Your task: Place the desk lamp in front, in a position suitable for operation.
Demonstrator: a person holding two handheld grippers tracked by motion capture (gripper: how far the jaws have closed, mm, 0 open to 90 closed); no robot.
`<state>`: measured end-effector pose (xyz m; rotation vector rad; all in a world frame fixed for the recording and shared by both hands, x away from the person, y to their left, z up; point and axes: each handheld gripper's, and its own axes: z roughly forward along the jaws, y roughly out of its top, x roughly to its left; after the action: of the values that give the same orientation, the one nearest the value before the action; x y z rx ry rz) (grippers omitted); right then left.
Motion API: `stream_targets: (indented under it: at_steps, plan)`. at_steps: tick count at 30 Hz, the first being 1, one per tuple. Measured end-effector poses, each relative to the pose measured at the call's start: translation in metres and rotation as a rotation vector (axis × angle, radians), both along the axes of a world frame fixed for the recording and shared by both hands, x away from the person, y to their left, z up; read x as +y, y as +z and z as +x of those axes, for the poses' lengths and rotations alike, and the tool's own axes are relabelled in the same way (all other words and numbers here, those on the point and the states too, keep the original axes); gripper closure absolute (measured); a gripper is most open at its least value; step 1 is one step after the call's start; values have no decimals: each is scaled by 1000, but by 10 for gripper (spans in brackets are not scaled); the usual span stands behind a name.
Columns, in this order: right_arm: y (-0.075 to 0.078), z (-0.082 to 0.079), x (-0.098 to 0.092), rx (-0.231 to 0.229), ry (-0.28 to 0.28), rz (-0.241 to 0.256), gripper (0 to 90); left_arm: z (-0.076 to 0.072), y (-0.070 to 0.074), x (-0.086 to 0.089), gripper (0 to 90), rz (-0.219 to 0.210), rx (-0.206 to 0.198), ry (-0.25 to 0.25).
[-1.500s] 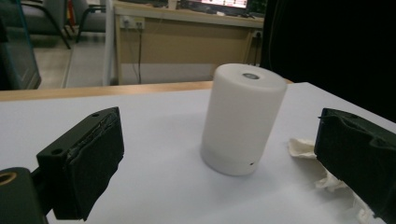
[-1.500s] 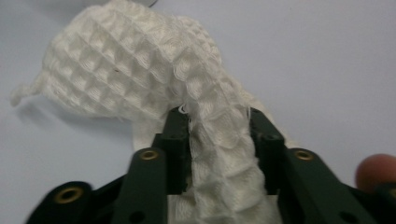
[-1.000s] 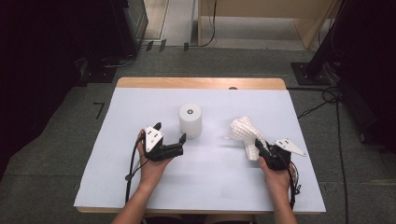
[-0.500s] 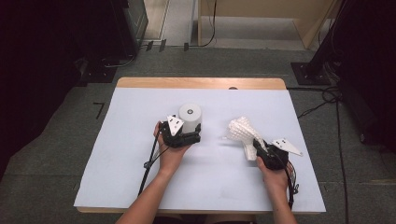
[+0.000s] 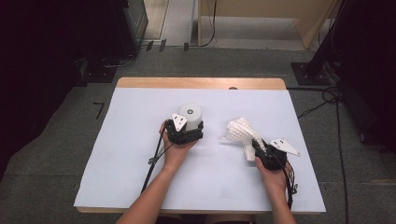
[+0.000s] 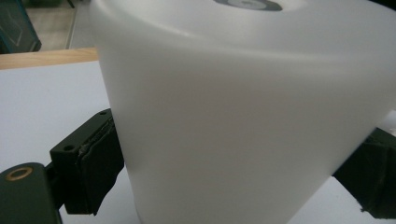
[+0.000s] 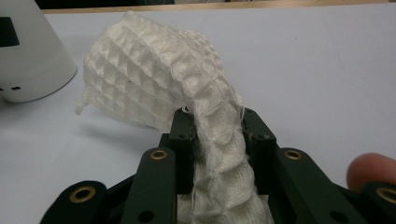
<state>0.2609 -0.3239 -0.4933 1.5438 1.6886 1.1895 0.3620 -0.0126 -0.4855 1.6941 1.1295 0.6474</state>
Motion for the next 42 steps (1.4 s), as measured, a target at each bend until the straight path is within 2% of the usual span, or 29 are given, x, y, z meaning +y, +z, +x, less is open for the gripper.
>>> stream_targets:
  at_steps: [2, 5, 9, 13, 18, 21, 24, 29, 31, 32, 34, 36, 39, 42]
  plan:
    - [0, 0, 1, 0, -1, -5, 702, 1, 1, 1, 62, 4, 1, -9]
    - [0, 1, 1, -1, 0, -10, 699, 0, 1, 0, 70, 26, -9, -4]
    - [0, 0, 1, 1, -2, -11, 699, -2, 4, 0, 81, 32, -13, 8]
    - [0, 1, 1, 1, -2, -10, 698, -1, 6, 5, 83, 18, 4, -5]
    - [-1, 1, 1, 0, -4, -16, 697, -2, 5, 4, 81, 20, -4, -25]
    - [-1, 1, 2, 0, -3, -17, 695, 0, 3, 3, 68, -8, 6, -19]
    - [-1, 1, 2, 3, -2, -15, 692, 2, 2, -2, 37, 19, 2, -5]
    - [-1, 1, 3, 1, 3, -23, 689, 5, 0, -5, 36, 17, 3, 7]
    - [-1, 1, 3, 1, 4, -28, 688, 8, 1, -7, 36, 30, 16, 4]
    - [-1, 1, 3, 1, 7, -31, 688, 10, 1, -9, 39, 38, 29, 4]
    - [-1, 1, 4, -1, 5, -34, 686, 13, 0, -13, 57, 82, 40, 13]
    - [-1, 1, 5, 4, 6, -34, 685, 13, 0, -12, 69, 77, 42, 9]
    - [-1, 1, 4, 0, 6, -34, 684, 12, 1, -12, 80, 97, 35, 2]
    - [-1, 1, 5, 5, 7, -33, 684, 11, 2, -10, 81, 95, 51, -5]
